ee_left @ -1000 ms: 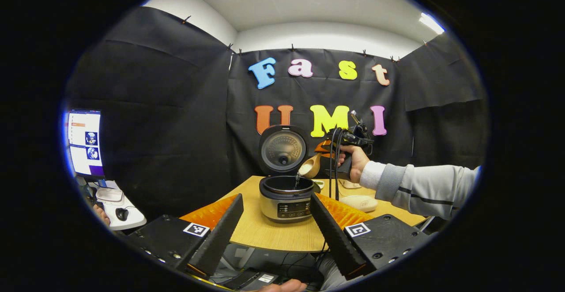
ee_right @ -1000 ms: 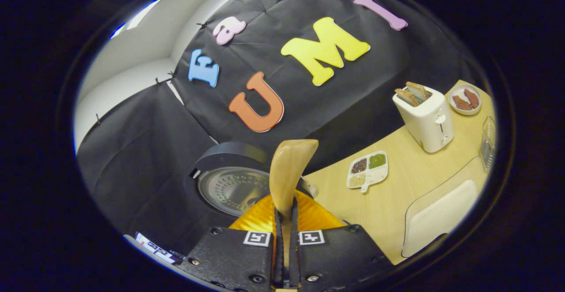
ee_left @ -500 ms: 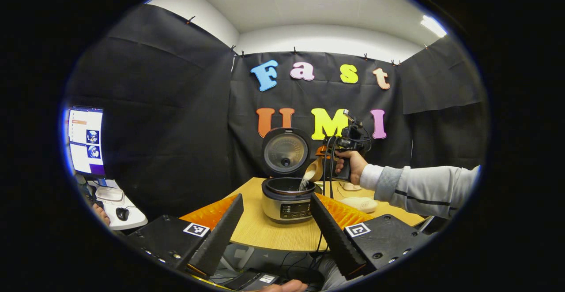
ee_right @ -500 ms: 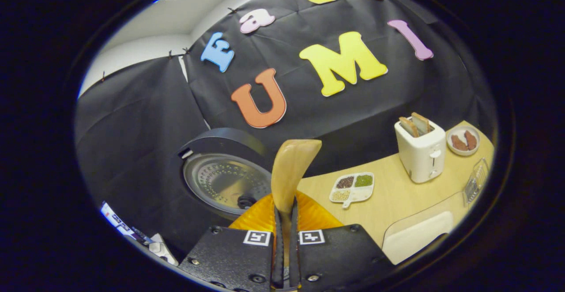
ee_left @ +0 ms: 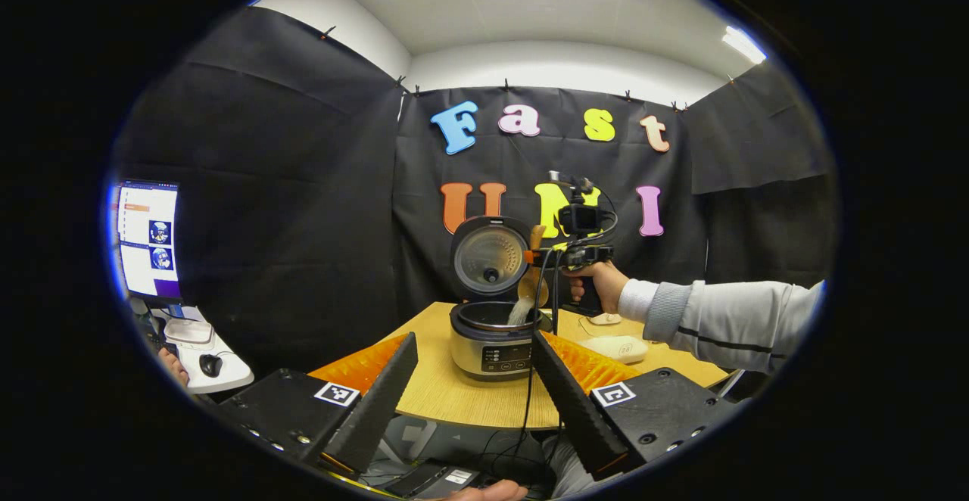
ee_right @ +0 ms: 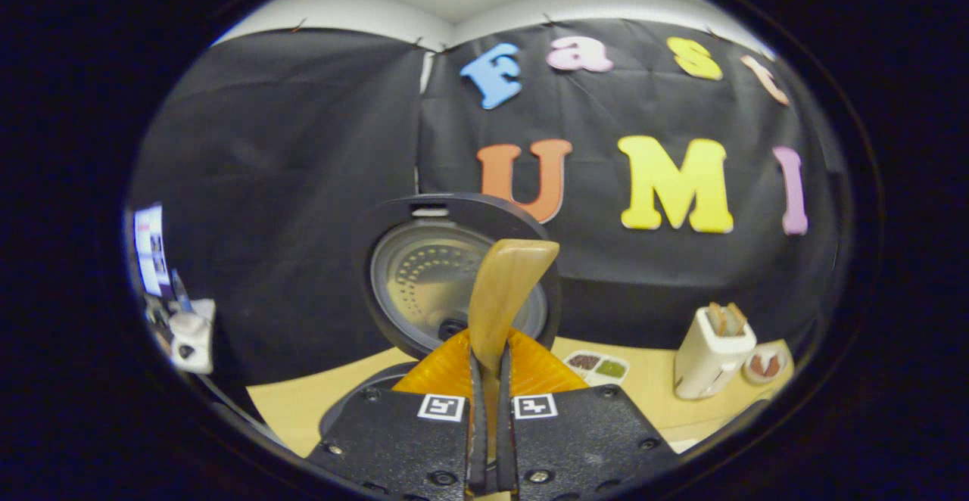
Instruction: Close the left gripper, press the button to open the rice cooker; take a wooden spoon from the chopstick holder with the right hand, scoop a spoonful of rice and pour it into the rice cooker, then put the wooden spoon back into the chopstick holder.
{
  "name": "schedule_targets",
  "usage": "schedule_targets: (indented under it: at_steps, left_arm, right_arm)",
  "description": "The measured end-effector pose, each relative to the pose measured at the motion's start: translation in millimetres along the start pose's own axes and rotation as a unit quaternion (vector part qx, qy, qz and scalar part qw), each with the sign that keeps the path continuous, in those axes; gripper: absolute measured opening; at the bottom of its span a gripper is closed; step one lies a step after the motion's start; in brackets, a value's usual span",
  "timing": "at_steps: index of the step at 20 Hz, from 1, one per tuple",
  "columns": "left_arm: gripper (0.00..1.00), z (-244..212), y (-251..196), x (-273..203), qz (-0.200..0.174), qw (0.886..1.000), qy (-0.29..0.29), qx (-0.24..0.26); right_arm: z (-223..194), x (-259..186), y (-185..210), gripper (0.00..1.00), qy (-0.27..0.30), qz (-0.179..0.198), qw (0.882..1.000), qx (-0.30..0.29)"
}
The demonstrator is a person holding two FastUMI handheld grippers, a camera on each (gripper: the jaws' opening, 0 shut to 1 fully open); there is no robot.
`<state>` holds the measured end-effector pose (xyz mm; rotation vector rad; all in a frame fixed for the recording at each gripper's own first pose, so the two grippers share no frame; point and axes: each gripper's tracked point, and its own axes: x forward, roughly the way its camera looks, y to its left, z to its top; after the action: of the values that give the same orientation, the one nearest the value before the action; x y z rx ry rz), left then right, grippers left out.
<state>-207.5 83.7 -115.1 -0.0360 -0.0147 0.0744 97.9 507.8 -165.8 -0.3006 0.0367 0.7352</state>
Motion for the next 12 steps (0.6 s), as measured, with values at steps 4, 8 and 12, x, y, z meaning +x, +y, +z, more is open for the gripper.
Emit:
schedule_targets:
  at_steps: [4,8,12]
  left_arm:
    - [0.96,-2,-5,2,-0.003,1.0,0.006,0.001]
    - [0.96,-1,-4,-1,0.0,1.0,0.006,0.005]
    - [0.96,4,-9,0,-0.001,1.0,0.007,0.005]
  right_arm:
    - [2,-15,47,0.1,-0.01,0.019,0.997,-0.077]
    - [8,-19,45,0.1,-0.007,0.011,0.997,-0.078]
    - [19,-29,10,0.11,-0.011,-0.008,0.998,-0.054]
